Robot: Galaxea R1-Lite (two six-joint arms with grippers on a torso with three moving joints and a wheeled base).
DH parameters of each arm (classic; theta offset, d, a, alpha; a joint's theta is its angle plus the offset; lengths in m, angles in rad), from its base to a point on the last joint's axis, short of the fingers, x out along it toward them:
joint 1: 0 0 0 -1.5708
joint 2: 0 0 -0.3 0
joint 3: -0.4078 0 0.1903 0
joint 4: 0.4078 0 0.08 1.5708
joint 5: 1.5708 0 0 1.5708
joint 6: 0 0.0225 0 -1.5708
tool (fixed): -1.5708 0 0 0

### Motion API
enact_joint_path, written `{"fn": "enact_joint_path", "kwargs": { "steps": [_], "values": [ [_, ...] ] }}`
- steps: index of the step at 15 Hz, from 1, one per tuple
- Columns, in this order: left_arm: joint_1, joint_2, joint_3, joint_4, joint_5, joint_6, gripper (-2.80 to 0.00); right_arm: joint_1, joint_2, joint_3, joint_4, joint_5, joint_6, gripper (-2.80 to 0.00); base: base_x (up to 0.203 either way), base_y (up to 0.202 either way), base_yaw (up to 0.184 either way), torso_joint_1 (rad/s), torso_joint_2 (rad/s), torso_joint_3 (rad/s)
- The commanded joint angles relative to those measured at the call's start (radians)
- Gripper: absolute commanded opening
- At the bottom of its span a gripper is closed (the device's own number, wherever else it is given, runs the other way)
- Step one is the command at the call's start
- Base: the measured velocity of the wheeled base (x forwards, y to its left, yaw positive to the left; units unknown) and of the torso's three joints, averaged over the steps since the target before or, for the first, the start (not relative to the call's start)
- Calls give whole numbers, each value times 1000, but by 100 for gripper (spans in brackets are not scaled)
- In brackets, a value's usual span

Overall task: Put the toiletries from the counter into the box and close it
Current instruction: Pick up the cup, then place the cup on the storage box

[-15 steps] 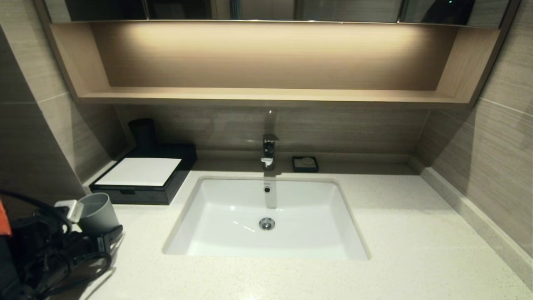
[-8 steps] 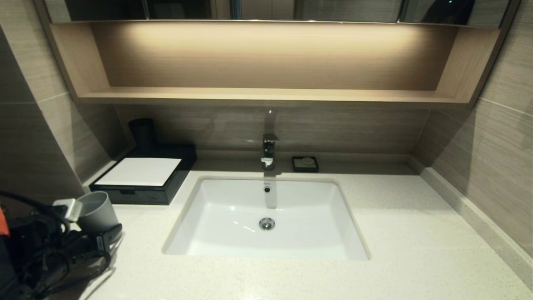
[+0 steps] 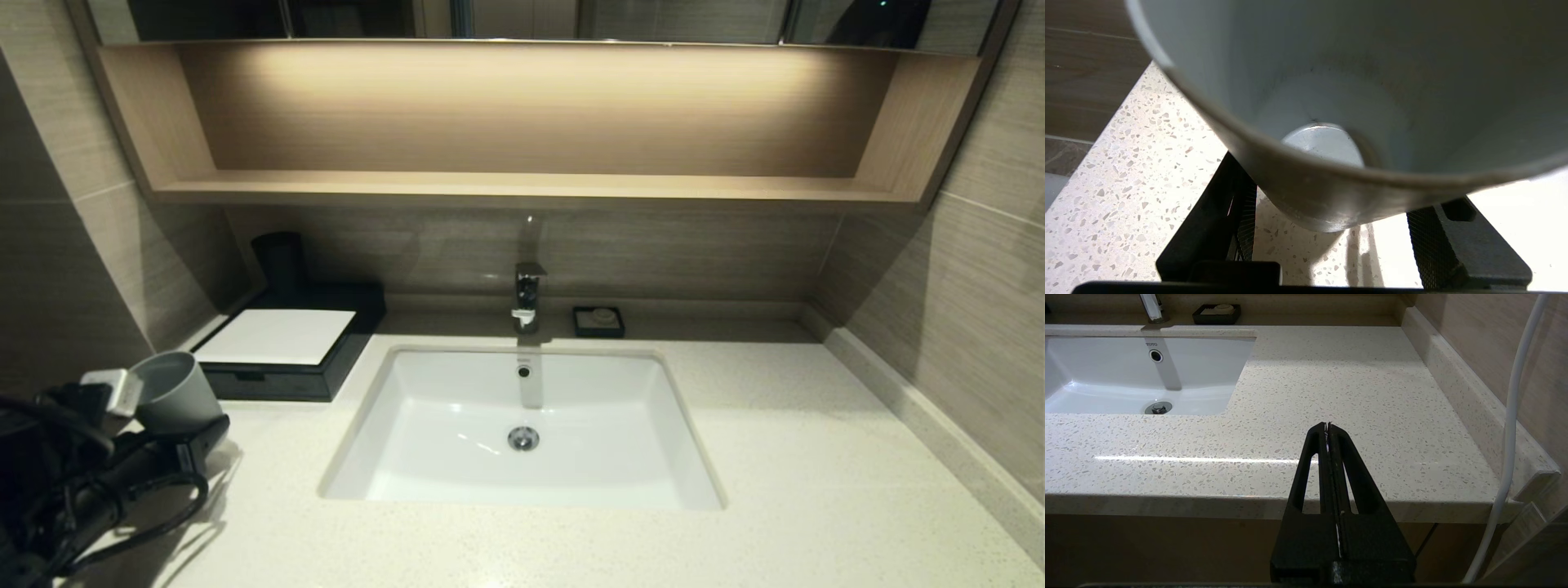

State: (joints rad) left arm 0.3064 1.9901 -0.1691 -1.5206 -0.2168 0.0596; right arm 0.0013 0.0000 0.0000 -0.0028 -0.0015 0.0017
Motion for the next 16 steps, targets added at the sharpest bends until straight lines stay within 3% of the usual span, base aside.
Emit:
{"fn": "enact_joint_path", "kwargs": {
  "steps": [1,7,9,12,16],
  "values": [
    [1,-58,6,-9,-1,0,-280,0,-2,2,0,0,0,-280,0,0,0,0,0,0],
    [5,-233,-24,18,0,0,-280,0,-2,2,0,0,0,-280,0,0,0,0,0,0],
    [5,-310,-111,182,1,0,-280,0,-2,0,0,0,0,-280,0,0,0,0,0,0],
    [2,-417,-280,530,2,-3,-280,0,-2,2,0,0,0,-280,0,0,0,0,0,0],
    [-62,-421,-405,679,32,-4,-280,0,-2,2,0,0,0,-280,0,0,0,0,0,0]
  ]
}}
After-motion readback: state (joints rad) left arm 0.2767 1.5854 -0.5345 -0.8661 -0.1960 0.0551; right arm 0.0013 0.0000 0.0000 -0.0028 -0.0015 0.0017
